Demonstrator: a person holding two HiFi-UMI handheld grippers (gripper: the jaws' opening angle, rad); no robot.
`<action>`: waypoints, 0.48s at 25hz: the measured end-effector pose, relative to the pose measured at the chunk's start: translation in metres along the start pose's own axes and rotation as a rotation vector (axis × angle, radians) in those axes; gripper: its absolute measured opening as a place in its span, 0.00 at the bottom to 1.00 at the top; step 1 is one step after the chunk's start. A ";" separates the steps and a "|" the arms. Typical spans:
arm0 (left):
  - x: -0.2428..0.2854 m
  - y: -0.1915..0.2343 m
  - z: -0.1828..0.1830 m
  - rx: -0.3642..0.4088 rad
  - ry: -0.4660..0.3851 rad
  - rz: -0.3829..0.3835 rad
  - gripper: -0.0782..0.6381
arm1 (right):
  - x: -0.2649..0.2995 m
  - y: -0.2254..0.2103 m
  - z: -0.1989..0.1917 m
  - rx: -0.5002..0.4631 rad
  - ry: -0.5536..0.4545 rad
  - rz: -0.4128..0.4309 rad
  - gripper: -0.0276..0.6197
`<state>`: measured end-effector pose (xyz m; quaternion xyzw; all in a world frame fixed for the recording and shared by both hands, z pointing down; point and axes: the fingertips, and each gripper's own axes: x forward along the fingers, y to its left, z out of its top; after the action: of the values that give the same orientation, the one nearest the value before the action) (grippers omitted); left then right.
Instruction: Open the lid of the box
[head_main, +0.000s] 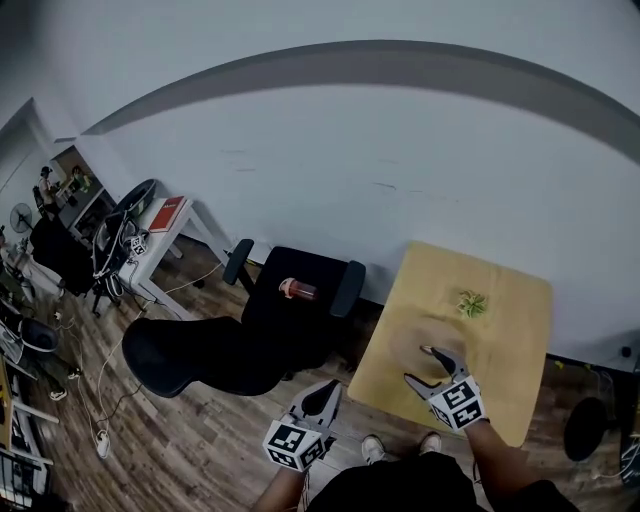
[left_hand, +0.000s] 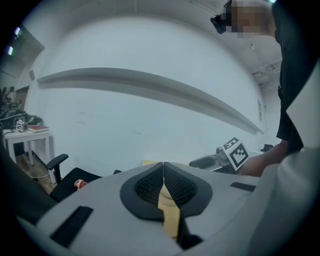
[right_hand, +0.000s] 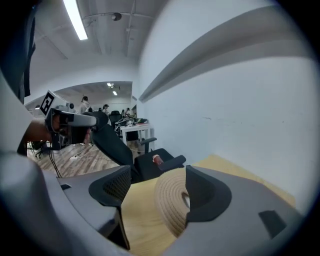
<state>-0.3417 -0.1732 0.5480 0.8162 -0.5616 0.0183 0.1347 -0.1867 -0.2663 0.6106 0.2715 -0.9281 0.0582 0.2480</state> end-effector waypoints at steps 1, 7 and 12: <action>0.002 -0.003 -0.001 -0.011 0.000 -0.011 0.14 | 0.003 -0.001 -0.007 -0.002 0.032 0.007 0.59; 0.018 -0.007 -0.009 -0.036 0.006 -0.035 0.14 | 0.032 -0.016 -0.044 -0.085 0.225 0.052 0.59; 0.019 0.000 -0.010 -0.071 -0.006 -0.008 0.14 | 0.049 -0.014 -0.070 -0.167 0.397 0.142 0.61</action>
<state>-0.3337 -0.1879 0.5612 0.8132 -0.5590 -0.0047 0.1619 -0.1848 -0.2847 0.6947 0.1672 -0.8795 0.0511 0.4426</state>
